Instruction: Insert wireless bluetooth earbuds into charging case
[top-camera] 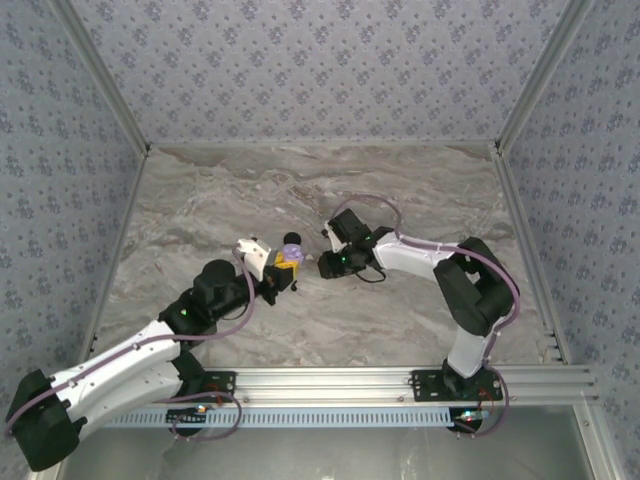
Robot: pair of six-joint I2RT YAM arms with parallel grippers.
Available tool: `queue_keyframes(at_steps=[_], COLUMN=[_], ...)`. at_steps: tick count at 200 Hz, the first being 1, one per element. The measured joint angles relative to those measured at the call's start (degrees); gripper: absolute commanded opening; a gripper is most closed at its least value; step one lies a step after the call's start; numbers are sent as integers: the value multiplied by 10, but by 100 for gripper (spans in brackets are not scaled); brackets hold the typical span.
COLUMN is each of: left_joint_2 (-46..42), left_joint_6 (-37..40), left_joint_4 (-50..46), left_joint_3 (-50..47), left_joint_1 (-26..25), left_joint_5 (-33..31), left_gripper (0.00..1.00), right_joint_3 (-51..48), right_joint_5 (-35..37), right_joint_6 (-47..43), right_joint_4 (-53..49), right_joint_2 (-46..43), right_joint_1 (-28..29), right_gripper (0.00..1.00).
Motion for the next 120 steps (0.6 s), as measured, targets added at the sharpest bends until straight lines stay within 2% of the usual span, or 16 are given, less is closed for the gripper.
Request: queue_keyframes(at_steps=[62, 120], left_joint_2=[0, 0], left_joint_6=[0, 0], left_joint_4=[-1, -2], left_joint_3=[0, 0], left_joint_1=[0, 0], left_joint_5=[0, 0], left_gripper=[17, 17], right_joint_3=[31, 44], right_joint_5=[31, 55], right_joint_6=[-2, -9], right_joint_4=[-22, -35], right_joint_2=[38, 53], right_joint_1=[9, 18], right_gripper=[30, 21])
